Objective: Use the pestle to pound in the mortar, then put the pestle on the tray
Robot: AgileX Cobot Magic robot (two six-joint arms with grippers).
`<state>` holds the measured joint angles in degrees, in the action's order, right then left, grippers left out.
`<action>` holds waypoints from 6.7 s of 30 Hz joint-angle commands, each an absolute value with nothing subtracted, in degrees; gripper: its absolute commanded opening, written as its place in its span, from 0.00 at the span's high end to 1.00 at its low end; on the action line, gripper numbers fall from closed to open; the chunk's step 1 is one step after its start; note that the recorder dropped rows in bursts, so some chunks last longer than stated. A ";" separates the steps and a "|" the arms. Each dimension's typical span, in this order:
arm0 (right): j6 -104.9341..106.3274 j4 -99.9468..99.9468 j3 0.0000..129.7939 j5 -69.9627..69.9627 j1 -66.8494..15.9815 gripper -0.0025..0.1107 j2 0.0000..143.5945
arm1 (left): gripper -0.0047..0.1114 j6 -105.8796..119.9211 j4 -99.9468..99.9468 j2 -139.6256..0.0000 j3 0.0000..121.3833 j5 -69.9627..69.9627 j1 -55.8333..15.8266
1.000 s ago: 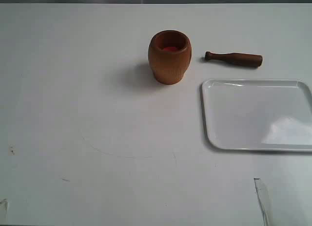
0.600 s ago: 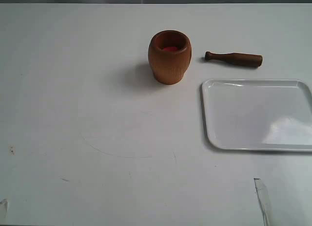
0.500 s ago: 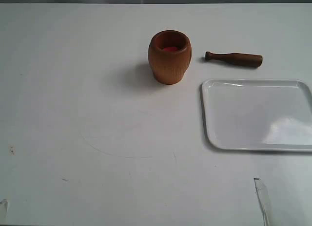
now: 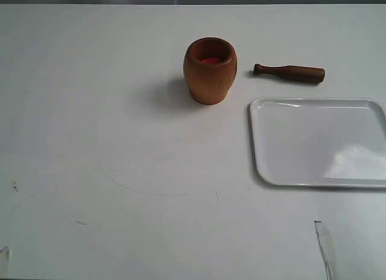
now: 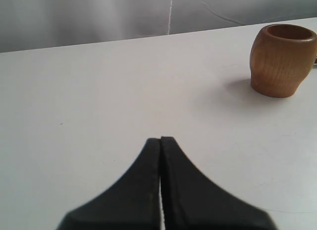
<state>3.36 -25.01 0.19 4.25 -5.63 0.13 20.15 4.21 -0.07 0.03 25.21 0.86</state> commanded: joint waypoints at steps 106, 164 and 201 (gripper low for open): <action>52.47 -7.72 96.75 -34.96 -18.82 0.98 120.23 | 0.96 19.68 3.79 0.00 0.00 25.03 0.42; 60.48 -51.51 57.51 -18.72 -31.14 0.98 82.35 | 0.96 19.68 3.79 0.00 0.00 25.03 0.42; -16.03 13.13 50.80 69.96 -31.13 0.98 114.64 | 0.96 19.68 3.79 0.00 0.00 25.03 0.42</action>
<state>-15.96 13.11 50.89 67.90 -31.83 113.16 20.15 4.21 -0.07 0.03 25.21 0.86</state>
